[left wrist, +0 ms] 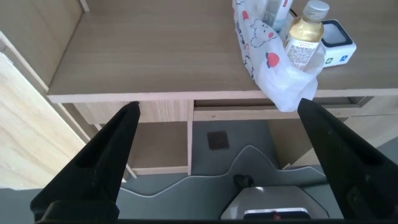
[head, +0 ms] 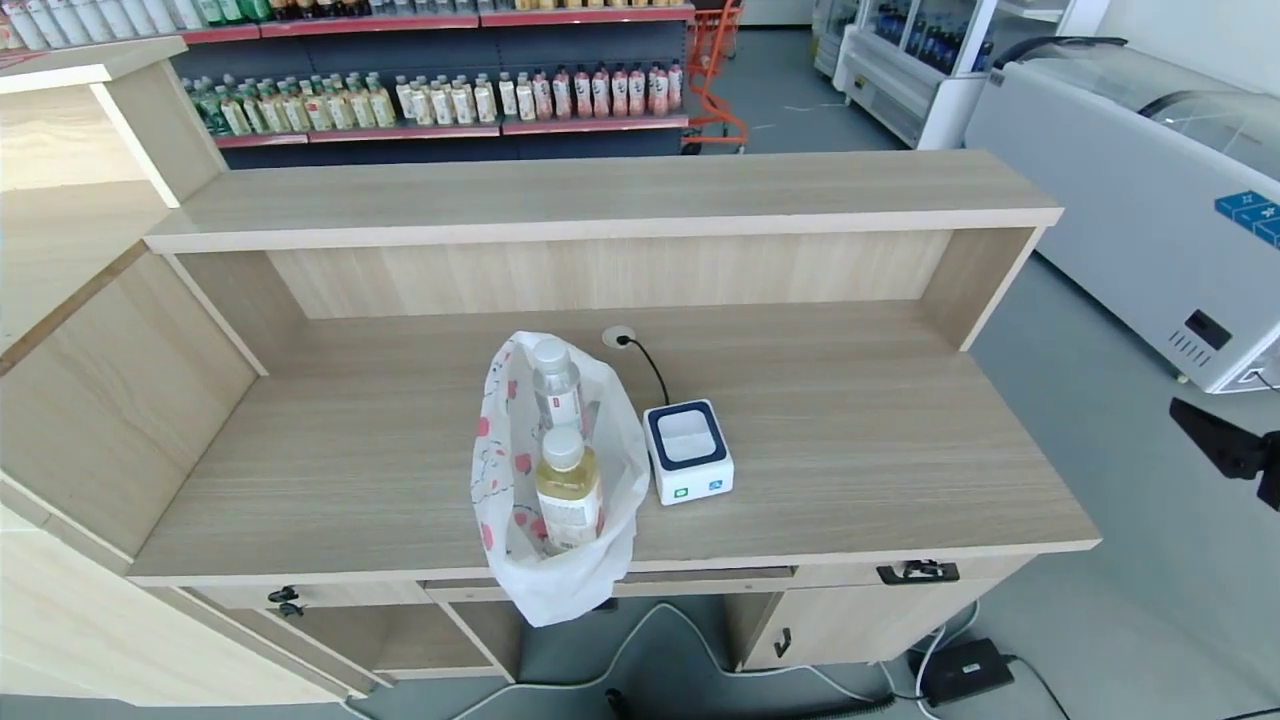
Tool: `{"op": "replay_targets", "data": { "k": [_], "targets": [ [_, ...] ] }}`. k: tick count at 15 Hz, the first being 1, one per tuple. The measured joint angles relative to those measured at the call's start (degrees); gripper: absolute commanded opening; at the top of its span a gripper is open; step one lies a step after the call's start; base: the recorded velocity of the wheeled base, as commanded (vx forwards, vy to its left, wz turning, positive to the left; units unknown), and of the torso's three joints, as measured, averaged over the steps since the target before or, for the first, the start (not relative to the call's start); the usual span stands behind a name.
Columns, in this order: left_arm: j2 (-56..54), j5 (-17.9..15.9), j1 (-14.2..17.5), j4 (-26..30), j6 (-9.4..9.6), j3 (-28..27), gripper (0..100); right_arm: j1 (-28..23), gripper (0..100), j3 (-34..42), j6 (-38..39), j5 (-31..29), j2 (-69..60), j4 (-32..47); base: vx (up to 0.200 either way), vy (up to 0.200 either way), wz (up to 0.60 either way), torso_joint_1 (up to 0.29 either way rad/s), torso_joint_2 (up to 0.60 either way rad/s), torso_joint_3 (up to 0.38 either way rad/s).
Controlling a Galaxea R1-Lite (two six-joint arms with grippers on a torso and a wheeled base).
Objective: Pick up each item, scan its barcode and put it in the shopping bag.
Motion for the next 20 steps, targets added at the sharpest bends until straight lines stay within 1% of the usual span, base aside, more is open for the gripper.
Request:
{"op": "replay_targets", "data": {
  "k": [2, 3, 6, 7, 10, 12, 15, 17, 20],
  "targets": [
    [0.0, 0.0, 0.05, 0.0, 0.0, 0.0, 100, 0.21, 100, 3.17, 5.89, 0.61, -3.02, -0.02, 0.0, 0.0, 0.0, 0.0, 0.0, 0.0],
    [0.0, 0.02, 0.07, -0.01, 0.0, 0.0, 100, 0.3, 100, 6.13, 7.12, 0.15, -4.92, 0.09, 0.0, 0.0, 0.0, 0.0, 0.0, 0.0],
    [0.0, 0.02, 0.05, 0.0, 0.0, 0.0, 100, 1.37, 100, 15.71, 9.23, -4.77, -12.92, 1.29, 0.0, 0.0, 0.0, 0.0, 0.0, 0.0],
    [0.0, 0.0, 0.05, 0.0, 0.0, 0.0, 100, 2.55, 100, 17.76, 9.84, -6.7, -16.53, 4.05, 0.0, 0.0, 0.0, 0.0, 0.0, 0.0],
    [0.0, 0.0, 0.05, 0.0, 0.0, 0.0, 100, 7.18, 100, 20.43, 12.32, -11.03, -31.54, 18.83, 0.0, 0.0, 0.0, 0.0, 0.0, 0.0],
    [0.0, 0.0, 0.0, 0.0, 0.0, 0.0, 100, 11.03, 100, 21.07, 13.96, -12.47, -42.73, 30.03, 0.0, 0.0, 0.0, 0.0, 0.0, 0.0],
    [0.0, -0.01, 0.02, 0.0, 0.02, 0.0, 100, 16.1, 100, 21.48, 15.3, -13.4, -57.38, 43.85, 0.0, 0.0, 0.0, 0.0, 0.0, 0.0],
    [0.0, 0.0, 0.05, 0.0, 0.0, 0.0, 100, 17.73, 100, 21.59, 15.69, -13.56, -64.39, 47.96, 0.0, 0.0, 0.0, 0.0, 0.0, 0.0],
    [0.0, 0.0, 0.05, 0.0, 0.0, 0.0, 100, 18.36, 100, 21.61, 17.46, -13.7, -68.94, 48.19, 0.0, 0.0, 0.0, 0.0, 0.0, 0.0]
  ]
}}
